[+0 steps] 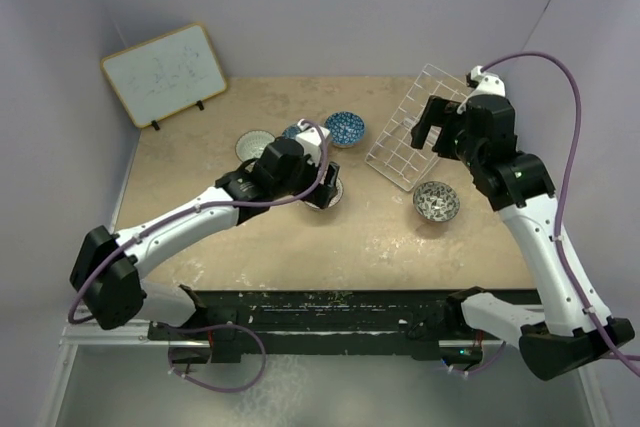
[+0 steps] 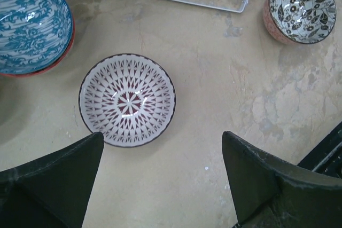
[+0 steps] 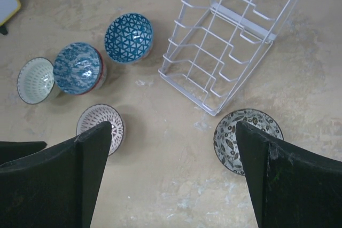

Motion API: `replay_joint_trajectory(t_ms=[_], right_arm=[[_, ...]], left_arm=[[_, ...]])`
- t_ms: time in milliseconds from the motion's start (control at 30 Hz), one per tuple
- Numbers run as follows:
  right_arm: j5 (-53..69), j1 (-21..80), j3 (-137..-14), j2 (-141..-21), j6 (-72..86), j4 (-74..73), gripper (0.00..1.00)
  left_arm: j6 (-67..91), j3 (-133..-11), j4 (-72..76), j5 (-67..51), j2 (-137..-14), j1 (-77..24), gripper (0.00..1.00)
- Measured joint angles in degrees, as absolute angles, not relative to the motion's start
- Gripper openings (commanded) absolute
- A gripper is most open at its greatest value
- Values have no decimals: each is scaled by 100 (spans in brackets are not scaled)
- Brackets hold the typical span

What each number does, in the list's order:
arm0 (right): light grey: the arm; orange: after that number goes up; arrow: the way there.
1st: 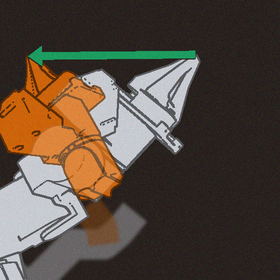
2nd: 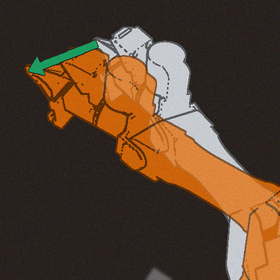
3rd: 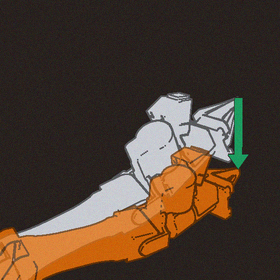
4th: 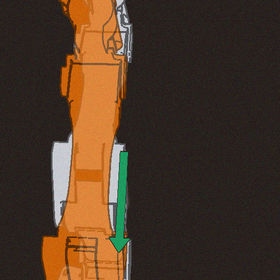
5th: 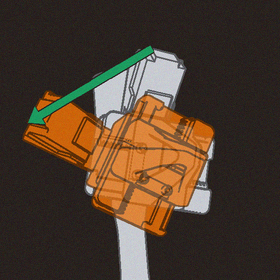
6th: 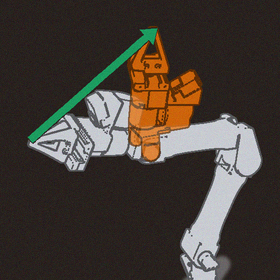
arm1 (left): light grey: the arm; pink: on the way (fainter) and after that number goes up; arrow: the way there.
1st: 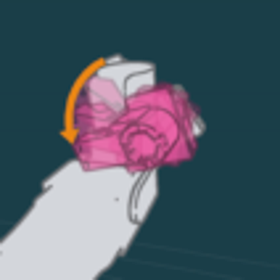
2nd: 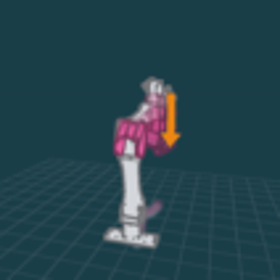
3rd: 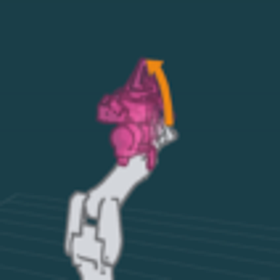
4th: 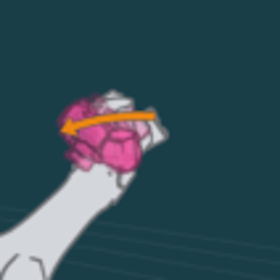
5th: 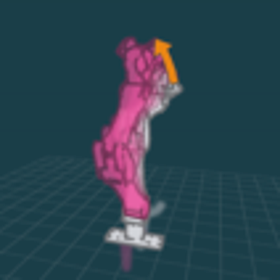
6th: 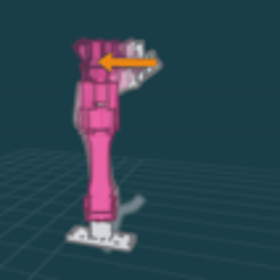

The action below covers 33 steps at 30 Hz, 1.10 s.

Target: Load the bowls into the dish rack

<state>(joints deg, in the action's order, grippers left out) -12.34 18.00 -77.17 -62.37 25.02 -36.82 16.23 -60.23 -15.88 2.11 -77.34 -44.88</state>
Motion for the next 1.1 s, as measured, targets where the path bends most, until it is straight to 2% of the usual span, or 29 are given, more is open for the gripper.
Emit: replay_joint_trajectory(t_ms=[300, 633, 1100], right_arm=[[-1096, 1297, -7863, -6261, 2263, -3662, 100], [-742, 880, -7929, -6106, 2032, -3793, 99], [-687, 856, -7929, -5835, 2036, -3924, 93]], left_arm=[[1623, -6139, -873, 204, -8774, -4587, 88], [1238, -6840, -690, 165, -10169, -4746, 81], [987, -7022, -751, 661, -10713, -4967, 72]])
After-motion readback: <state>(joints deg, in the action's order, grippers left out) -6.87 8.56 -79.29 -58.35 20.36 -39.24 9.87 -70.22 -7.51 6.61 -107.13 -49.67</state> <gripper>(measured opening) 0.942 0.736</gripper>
